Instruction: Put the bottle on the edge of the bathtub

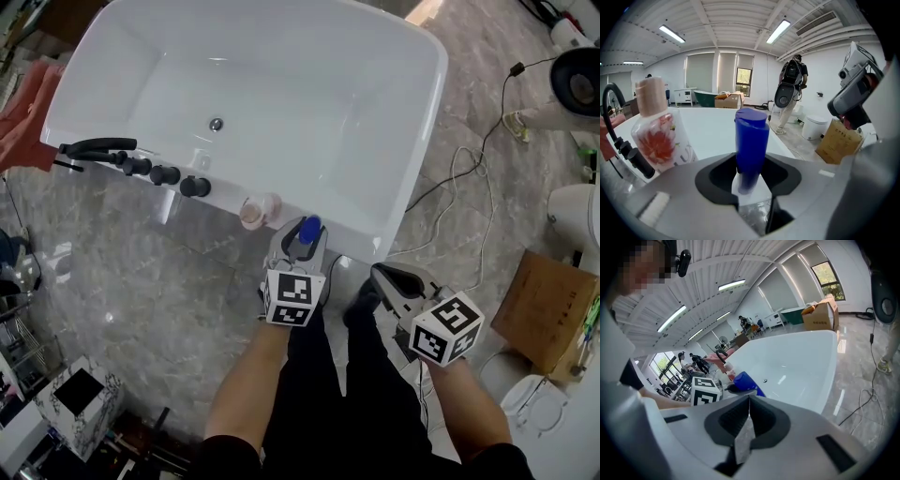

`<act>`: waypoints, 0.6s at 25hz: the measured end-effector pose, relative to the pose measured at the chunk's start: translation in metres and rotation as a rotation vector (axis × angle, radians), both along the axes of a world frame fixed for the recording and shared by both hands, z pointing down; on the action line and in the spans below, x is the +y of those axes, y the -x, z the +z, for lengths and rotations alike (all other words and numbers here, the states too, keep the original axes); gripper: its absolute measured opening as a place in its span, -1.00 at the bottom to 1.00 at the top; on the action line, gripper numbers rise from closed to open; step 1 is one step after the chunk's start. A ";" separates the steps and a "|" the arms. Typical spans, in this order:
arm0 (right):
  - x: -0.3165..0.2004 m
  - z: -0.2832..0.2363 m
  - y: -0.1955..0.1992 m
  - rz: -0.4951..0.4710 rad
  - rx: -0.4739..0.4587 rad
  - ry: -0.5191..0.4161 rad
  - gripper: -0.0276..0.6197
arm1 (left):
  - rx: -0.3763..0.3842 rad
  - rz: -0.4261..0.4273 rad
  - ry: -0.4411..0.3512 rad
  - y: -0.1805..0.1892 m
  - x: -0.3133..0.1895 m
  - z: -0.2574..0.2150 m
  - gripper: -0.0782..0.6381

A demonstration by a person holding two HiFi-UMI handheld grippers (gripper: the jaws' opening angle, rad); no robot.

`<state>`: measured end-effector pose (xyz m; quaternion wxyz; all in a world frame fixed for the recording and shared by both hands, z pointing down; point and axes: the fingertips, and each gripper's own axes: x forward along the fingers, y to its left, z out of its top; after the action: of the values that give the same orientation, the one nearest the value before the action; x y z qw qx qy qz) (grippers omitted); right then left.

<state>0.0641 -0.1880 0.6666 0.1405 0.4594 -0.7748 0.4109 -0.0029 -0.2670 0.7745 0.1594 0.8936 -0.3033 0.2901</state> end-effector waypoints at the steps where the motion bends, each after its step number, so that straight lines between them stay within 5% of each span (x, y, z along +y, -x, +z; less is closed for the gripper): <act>1: -0.001 -0.002 0.001 -0.004 0.001 -0.004 -0.88 | -0.003 -0.001 0.002 0.002 0.002 0.000 -0.34; 15: 0.008 -0.025 0.006 -0.010 0.007 -0.027 -0.88 | -0.095 0.066 0.032 0.012 0.024 0.005 -0.33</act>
<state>0.0577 -0.1802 0.6421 0.1393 0.4588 -0.7821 0.3979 -0.0150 -0.2426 0.7791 0.1495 0.8856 -0.2762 0.3422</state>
